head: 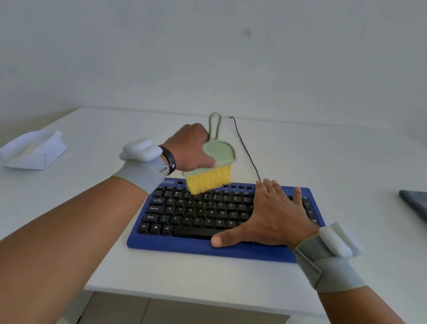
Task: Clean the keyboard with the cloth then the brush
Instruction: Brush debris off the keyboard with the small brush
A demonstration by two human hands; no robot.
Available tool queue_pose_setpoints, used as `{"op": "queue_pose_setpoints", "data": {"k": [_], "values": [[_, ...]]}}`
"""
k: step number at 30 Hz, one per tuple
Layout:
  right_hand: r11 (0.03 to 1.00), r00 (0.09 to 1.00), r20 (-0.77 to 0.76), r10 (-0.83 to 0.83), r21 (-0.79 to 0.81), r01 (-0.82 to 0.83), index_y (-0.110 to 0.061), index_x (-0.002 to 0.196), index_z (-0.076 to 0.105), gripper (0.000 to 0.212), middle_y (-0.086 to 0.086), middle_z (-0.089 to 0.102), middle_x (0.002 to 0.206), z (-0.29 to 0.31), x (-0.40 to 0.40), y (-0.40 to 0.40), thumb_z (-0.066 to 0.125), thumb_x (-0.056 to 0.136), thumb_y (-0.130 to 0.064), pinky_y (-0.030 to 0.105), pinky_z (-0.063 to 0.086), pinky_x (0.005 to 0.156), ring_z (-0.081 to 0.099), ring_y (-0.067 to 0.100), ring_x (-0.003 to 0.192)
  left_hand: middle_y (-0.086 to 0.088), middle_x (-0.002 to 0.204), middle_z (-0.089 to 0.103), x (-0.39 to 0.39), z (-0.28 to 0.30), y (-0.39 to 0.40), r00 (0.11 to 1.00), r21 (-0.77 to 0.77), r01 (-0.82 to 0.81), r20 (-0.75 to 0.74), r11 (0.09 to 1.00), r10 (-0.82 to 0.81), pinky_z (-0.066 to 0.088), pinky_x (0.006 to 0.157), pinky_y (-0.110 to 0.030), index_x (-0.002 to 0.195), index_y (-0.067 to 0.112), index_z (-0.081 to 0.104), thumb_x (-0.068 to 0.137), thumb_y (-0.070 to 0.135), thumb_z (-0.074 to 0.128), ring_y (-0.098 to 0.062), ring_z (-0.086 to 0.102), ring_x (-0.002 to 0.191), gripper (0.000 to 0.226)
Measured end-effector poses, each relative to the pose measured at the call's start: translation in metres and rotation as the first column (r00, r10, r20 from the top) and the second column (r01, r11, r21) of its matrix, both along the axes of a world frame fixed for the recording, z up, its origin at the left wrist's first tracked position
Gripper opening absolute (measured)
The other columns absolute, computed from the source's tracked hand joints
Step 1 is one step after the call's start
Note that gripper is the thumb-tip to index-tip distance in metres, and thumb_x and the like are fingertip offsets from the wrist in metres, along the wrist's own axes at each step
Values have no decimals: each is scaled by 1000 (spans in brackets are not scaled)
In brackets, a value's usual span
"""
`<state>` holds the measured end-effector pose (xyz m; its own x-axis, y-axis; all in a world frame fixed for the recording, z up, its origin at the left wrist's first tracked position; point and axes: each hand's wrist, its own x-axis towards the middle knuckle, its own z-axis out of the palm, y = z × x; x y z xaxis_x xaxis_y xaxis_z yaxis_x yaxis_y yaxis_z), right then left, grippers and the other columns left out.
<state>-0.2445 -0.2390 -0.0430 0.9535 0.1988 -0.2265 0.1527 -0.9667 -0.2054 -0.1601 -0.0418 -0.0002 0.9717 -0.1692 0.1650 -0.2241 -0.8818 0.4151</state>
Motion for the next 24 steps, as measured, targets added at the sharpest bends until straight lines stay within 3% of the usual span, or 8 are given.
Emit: {"op": "queue_pose_setpoints", "data": {"k": [4,9,12,16,18,20,22,24], "values": [[1000,1000,9,13,-5,-13,-5,153,-3,170,8,-4,163,0,2,2,46,23,-103,61,-9,116,-7,23,150,-3,66,47,-1,12,4,989,226,-109,120,968,84,35,58,-29,61,15,49,76,25,73,-32,53,67,31],[999,1000,12,17,40,-18,-5,153,-4,168,9,-3,163,2,1,-3,54,26,-99,57,-9,118,-6,23,150,-10,76,70,-6,26,-23,997,-149,79,-1,986,-80,52,59,-34,81,-3,69,71,25,86,-25,64,66,34],[992,1000,6,24,122,-24,-8,154,1,165,8,-1,163,1,2,-8,63,26,-93,54,-9,119,-5,22,150,-11,85,73,0,20,-36,987,-182,120,-87,976,-138,58,67,-39,85,-3,69,69,24,87,-28,70,76,36],[993,999,-28,25,117,-22,-6,154,-4,163,9,-8,163,1,0,-11,70,33,-87,54,-13,117,-12,21,150,-6,66,52,13,12,-33,994,-34,58,-89,998,-61,39,53,-31,68,5,55,68,20,83,-24,50,59,32],[996,999,-25,27,82,-24,-7,154,-3,162,8,-6,163,1,0,-12,67,33,-90,58,-17,114,-11,20,150,-2,59,39,15,11,-29,999,77,15,-35,997,-12,29,51,-27,57,12,38,69,17,80,-24,39,56,44],[999,999,-16,32,42,-32,-7,154,-1,162,7,-4,163,2,0,-12,63,32,-93,61,-20,112,-9,20,150,-1,59,40,13,11,-25,998,175,-50,51,983,41,31,53,-27,57,13,37,70,19,76,-27,42,57,42],[999,999,-2,33,19,-33,-8,154,0,162,7,-2,163,3,0,-13,60,31,-95,63,-19,111,-8,21,150,-4,62,44,13,13,-25,996,104,-58,77,993,50,34,54,-28,59,10,44,70,21,77,-26,44,58,36],[1000,1000,8,17,12,-17,-9,154,1,162,9,-3,163,2,-1,-13,59,30,-96,64,-18,111,-10,24,150,-7,67,53,11,17,-29,999,-86,-8,40,996,11,41,53,-32,67,1,58,69,20,82,-24,50,60,30]]}}
